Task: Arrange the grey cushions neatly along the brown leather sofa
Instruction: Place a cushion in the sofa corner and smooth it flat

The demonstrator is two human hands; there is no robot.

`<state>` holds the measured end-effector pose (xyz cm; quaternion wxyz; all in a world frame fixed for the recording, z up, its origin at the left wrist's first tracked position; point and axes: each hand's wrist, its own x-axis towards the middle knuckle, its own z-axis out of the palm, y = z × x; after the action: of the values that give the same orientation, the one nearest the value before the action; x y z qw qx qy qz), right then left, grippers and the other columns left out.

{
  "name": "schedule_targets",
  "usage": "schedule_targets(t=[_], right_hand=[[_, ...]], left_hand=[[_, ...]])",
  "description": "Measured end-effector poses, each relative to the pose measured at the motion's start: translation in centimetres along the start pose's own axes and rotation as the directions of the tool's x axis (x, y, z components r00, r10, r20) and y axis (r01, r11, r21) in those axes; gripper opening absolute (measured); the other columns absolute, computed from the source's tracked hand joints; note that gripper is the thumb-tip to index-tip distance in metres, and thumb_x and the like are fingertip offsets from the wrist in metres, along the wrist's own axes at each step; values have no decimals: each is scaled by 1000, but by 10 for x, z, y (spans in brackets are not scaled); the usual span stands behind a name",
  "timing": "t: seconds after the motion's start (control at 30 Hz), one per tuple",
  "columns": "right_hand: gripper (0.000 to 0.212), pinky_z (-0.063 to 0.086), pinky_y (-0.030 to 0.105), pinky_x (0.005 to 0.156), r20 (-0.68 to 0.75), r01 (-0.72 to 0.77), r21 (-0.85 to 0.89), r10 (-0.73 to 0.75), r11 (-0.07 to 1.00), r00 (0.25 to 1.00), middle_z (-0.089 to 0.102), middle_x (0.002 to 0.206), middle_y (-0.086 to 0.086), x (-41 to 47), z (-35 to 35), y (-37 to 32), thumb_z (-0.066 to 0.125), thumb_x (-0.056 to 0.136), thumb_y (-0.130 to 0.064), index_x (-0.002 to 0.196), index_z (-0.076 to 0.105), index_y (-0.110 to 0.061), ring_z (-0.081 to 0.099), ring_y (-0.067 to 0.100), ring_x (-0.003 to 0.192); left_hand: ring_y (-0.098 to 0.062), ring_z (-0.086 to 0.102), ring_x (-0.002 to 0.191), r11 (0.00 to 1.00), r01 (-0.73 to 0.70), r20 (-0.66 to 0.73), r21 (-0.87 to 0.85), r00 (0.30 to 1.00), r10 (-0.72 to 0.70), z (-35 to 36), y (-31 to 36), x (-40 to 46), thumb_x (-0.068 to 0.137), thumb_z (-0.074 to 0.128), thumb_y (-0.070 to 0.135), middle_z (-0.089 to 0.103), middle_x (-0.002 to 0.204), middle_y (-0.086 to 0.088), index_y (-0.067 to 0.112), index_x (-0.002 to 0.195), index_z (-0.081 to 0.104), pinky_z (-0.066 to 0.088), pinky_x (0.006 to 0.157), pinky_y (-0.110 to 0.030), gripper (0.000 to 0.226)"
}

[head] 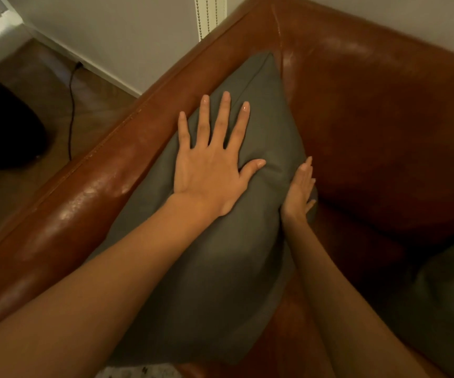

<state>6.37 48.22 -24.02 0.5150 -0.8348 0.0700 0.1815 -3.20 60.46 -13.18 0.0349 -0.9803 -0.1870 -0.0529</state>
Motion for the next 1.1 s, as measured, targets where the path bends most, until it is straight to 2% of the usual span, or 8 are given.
schedule_targets(t=[0.17,0.3,0.4,0.5,0.6,0.73,0.97,1.1], right_hand=[[49,-10,51,118,64,18,-68,-14,998,998,-1,165,-11,7,11,9,12,107,-44,154,0,-39,-6,13,152],[56,-4,52,122,131,5,145,-24,989,991,3,165,-9,8,-13,15,10,101,-59,154,5,-42,0,15,152],[53,-4,51,121,121,-31,81,21,996,992,0,165,-8,-12,-29,29,13,105,-50,155,3,-37,-6,20,152],[52,-8,54,117,100,-135,80,127,988,987,-8,165,-9,-45,-30,49,17,106,-44,155,0,-36,-13,21,151],[54,-9,53,117,81,-175,177,163,968,983,-14,164,-7,-59,-23,58,18,105,-48,154,-1,-38,-15,21,151],[55,-11,58,115,67,-182,202,172,962,983,-14,164,-6,-55,-13,55,16,104,-52,154,-3,-40,-13,20,151],[53,-8,58,116,71,-219,167,209,961,975,-13,164,-7,-39,1,56,16,106,-46,154,-5,-39,-12,22,152],[52,-7,59,116,129,-206,59,197,977,972,-16,164,-4,-38,-1,53,15,107,-42,154,-7,-36,-13,25,151]], left_hand=[[-36,-8,150,1000,-9,-22,-15,1000,8,1,6,-1,94,12,71,-9,164,-10,23,155,-11,1,117,-59,82],[-39,-10,148,999,44,75,-19,996,-42,-9,12,0,91,14,74,-13,163,-10,24,154,-15,-1,116,-60,86],[-49,-12,145,996,70,112,61,991,-77,-22,30,1,95,24,66,-16,161,-18,18,154,-15,-2,114,-66,85],[-47,-15,145,984,-158,41,85,987,155,-26,54,-6,101,33,43,-17,161,-15,26,155,-11,-3,111,-69,71],[-36,-22,146,933,-335,126,133,939,319,-15,59,-12,103,16,48,-20,162,-5,35,154,-9,-8,110,-69,58],[-32,-20,148,930,-318,127,184,946,298,-3,44,-10,98,9,61,-17,163,1,40,153,-2,-9,112,-68,61],[-30,-24,147,936,-288,115,202,956,270,7,46,-8,99,10,61,-21,162,2,40,153,-4,-11,113,-67,61],[-30,-24,147,927,-286,126,241,957,262,8,46,-9,99,9,60,-22,162,1,39,153,-6,-12,113,-67,61]])
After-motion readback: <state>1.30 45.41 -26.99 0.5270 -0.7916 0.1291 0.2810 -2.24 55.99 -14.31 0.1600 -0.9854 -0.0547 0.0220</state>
